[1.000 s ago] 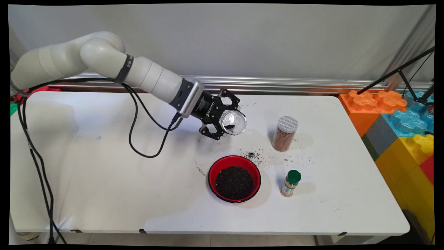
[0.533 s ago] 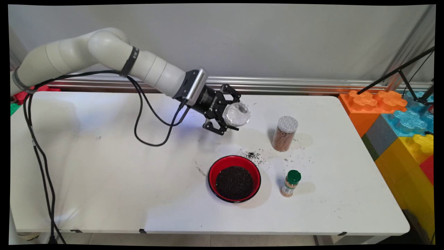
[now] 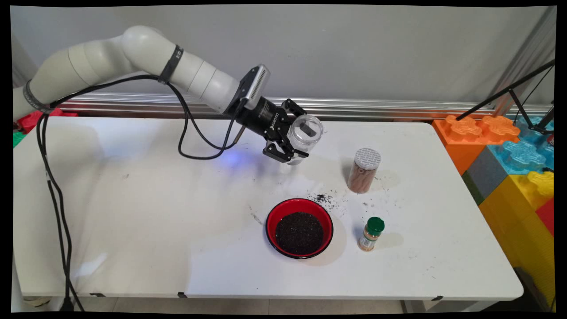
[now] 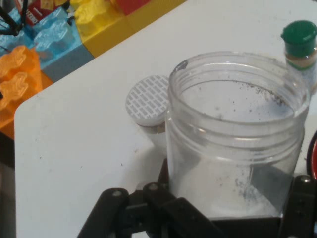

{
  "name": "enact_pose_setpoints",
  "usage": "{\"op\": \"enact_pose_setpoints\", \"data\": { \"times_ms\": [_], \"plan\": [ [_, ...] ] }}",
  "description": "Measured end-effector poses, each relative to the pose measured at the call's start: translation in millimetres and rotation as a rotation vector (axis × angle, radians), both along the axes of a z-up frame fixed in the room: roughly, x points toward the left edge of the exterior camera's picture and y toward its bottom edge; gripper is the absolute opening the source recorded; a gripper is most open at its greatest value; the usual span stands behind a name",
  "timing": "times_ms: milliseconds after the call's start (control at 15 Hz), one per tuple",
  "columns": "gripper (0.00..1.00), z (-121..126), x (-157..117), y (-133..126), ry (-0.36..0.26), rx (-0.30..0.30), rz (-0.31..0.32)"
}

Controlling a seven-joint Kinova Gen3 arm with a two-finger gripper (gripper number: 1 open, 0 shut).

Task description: Pour the black seasoning powder in the red bowl

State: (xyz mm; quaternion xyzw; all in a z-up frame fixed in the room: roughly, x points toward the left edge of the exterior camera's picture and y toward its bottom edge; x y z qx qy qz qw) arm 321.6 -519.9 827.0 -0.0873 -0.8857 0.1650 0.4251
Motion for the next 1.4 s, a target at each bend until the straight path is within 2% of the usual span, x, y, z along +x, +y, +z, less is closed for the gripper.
{"op": "enact_pose_setpoints", "data": {
  "times_ms": [600, 1400],
  "plan": [
    [0.0, -7, 3, -24, 0.093, 0.121, 0.117],
    [0.0, -32, -2, -39, 0.198, 0.232, 0.208]
  ]
}}
